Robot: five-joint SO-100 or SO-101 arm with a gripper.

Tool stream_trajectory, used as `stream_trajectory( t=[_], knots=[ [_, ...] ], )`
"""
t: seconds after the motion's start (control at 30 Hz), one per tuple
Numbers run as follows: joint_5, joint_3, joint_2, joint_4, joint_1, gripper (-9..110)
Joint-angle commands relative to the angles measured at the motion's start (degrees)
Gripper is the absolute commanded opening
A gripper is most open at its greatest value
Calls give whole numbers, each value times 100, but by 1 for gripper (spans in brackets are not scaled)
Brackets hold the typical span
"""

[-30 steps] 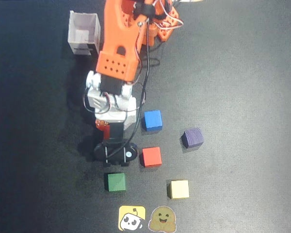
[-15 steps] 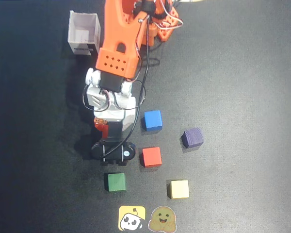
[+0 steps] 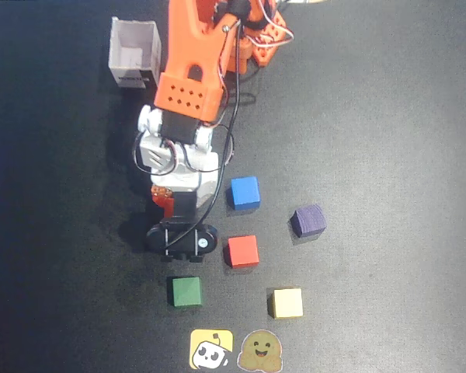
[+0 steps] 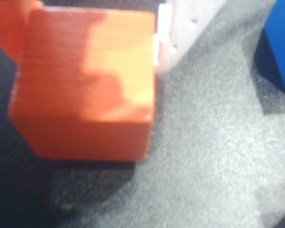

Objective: Put the orange cube on top of the yellow cube.

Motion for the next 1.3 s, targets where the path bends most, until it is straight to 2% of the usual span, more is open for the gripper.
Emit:
stream_trajectory(
  t=[0.0, 0.43, 0.73, 0.93, 1.27],
  knots=[
    [26, -35, 387, -9, 26, 15],
    [475, -79, 1292, 352, -105, 15],
    [923, -167, 2065, 439, -773, 15],
    [905, -448, 1925, 308, -1266, 15],
    [1336, -1310, 773, -167, -2065, 15]
  ],
)
